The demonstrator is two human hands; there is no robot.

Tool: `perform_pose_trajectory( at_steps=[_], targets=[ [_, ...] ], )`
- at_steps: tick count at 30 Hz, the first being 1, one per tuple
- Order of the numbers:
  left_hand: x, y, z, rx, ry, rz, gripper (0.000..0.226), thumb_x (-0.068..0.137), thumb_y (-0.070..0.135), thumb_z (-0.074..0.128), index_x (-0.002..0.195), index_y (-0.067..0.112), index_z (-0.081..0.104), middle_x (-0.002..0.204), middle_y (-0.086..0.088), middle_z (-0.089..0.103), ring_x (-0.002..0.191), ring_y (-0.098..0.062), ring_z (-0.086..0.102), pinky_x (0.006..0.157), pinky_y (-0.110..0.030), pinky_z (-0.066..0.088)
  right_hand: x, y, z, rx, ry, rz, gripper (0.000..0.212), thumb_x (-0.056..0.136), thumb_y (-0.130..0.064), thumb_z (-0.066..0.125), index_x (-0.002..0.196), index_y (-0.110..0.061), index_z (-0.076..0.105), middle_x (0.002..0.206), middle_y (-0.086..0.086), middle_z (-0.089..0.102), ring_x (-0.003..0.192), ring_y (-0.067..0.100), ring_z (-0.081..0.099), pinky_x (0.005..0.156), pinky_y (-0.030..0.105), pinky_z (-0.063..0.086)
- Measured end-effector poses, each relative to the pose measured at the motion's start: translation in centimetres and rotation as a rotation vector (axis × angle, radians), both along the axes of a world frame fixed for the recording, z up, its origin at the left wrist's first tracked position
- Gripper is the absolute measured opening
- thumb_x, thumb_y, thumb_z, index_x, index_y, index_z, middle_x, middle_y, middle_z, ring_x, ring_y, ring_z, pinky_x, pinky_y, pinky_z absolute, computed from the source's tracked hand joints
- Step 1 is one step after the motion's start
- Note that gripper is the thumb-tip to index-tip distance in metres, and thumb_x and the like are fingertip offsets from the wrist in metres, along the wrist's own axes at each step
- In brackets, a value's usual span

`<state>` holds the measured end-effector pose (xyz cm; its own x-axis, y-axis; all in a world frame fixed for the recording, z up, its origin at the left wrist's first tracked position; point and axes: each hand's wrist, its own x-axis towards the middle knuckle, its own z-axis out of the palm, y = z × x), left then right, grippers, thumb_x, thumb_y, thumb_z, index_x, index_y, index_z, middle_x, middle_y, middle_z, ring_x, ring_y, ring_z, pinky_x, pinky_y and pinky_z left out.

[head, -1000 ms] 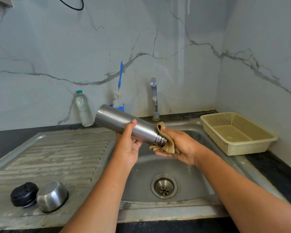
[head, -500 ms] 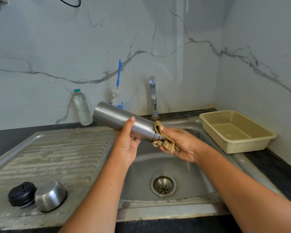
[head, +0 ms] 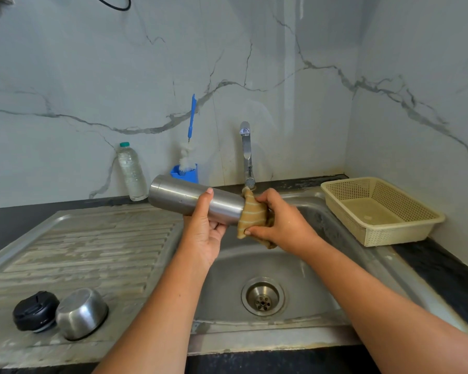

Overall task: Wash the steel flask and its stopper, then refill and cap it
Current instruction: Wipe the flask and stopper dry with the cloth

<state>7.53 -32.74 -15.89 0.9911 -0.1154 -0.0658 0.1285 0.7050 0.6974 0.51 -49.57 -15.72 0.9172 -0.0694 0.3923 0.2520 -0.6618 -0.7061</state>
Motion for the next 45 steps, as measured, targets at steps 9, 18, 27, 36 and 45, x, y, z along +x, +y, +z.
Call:
perform_pose_trajectory(
  at_steps=[9, 18, 27, 36, 45],
  targets=[
    [-0.7, -0.4, 0.0, 0.047, 0.001, -0.006, 0.062, 0.085, 0.022, 0.083, 0.14, 0.021, 0.053, 0.122, -0.012, 0.075, 0.106, -0.025, 0.076, 0.079, -0.039, 0.064, 0.7, 1.0, -0.2, -0.358, 0.004, -0.183, 0.076, 0.079, -0.027, 0.082, 0.14, -0.022, 0.037, 0.127, 0.004, 0.059, 0.104, 0.025, 0.064, 0.085, 0.044, 0.058],
    [-1.2, -0.2, 0.1, 0.172, -0.131, -0.085, 0.074, 0.075, 0.02, 0.086, 0.14, 0.022, 0.05, 0.131, -0.012, 0.068, 0.116, -0.025, 0.07, 0.082, -0.039, 0.063, 0.4, -1.0, -0.2, 0.067, 0.324, 0.1, 0.049, 0.067, -0.021, 0.087, 0.111, -0.022, 0.066, 0.098, 0.002, 0.073, 0.09, 0.018, 0.072, 0.084, 0.042, 0.063],
    [-1.1, 0.2, 0.4, 0.152, -0.329, -0.289, 0.129, 0.048, 0.039, 0.102, 0.155, 0.002, 0.039, 0.118, -0.012, 0.064, 0.112, -0.026, 0.064, 0.09, -0.038, 0.058, -0.6, -2.3, -0.4, 0.601, 0.61, 0.554, 0.06, 0.06, -0.024, 0.082, 0.114, -0.003, 0.064, 0.091, 0.011, 0.067, 0.078, 0.018, 0.065, 0.062, 0.026, 0.052],
    [-0.9, -0.1, 0.5, 0.12, -0.191, -0.066, 0.082, 0.073, 0.022, 0.085, 0.146, 0.015, 0.049, 0.126, -0.014, 0.066, 0.118, -0.027, 0.066, 0.086, -0.038, 0.063, 0.1, 0.5, -0.5, 0.174, 0.236, 0.093, 0.047, 0.071, -0.014, 0.084, 0.112, -0.019, 0.061, 0.095, -0.003, 0.068, 0.087, 0.015, 0.068, 0.079, 0.038, 0.062],
    [-1.3, -0.5, 0.6, -0.041, 0.134, 0.0, 0.055, 0.088, 0.026, 0.08, 0.134, 0.01, 0.055, 0.118, -0.019, 0.074, 0.104, -0.031, 0.075, 0.094, -0.047, 0.061, 0.6, 1.7, -0.8, -0.411, -0.157, -0.301, 0.05, 0.087, -0.039, 0.073, 0.124, -0.023, 0.043, 0.11, 0.0, 0.066, 0.091, 0.025, 0.066, 0.072, 0.046, 0.058]
  ],
)
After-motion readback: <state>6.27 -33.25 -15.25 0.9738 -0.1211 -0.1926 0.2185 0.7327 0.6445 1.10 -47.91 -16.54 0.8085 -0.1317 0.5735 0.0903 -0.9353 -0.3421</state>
